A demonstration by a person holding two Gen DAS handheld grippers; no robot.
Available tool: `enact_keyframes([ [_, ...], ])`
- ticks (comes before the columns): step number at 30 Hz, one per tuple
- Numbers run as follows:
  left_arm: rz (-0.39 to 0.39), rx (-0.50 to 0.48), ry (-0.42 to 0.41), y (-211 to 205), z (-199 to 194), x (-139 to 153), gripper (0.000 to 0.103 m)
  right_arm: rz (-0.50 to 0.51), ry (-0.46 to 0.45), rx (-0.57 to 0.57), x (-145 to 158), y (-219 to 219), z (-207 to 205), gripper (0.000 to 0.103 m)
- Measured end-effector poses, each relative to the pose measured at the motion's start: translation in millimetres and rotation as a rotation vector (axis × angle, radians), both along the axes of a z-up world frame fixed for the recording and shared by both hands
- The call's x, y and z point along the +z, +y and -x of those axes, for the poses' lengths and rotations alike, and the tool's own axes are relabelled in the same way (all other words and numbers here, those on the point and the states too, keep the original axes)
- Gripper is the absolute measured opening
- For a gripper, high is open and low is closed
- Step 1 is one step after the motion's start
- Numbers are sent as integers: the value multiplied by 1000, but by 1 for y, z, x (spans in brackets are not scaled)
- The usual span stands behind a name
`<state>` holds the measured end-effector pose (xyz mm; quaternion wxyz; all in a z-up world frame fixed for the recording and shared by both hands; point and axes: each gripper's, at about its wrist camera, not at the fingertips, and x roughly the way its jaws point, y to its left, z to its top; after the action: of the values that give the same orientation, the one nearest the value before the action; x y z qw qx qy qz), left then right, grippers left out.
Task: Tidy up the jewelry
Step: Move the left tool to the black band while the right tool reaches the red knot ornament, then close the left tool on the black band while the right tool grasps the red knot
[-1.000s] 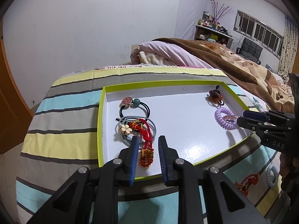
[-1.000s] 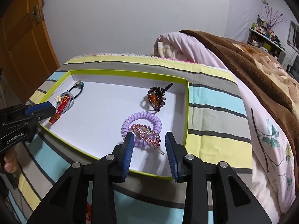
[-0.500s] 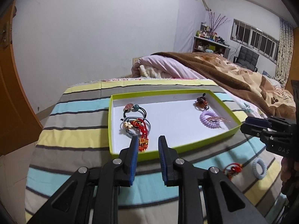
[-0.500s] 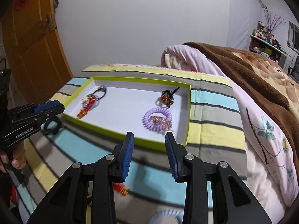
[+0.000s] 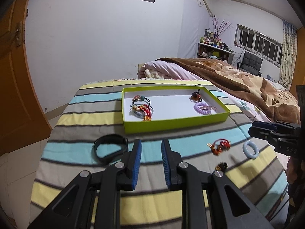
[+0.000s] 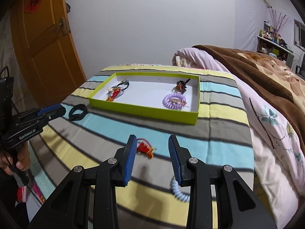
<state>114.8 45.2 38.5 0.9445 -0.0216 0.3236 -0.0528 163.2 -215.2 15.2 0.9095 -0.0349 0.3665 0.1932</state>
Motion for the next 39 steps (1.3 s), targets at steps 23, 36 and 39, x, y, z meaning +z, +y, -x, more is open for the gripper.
enact_keyframes([
  [23,24,82,20,23,24,-16,23,25,33,31,-16,9,5,36],
  [36,18,192,64,56,-8,-32,24,70,69,52,-33,16,-16,36],
  [39,28,214,80,66,-18,-37,24,87,73,64,-37,18,-22,36],
])
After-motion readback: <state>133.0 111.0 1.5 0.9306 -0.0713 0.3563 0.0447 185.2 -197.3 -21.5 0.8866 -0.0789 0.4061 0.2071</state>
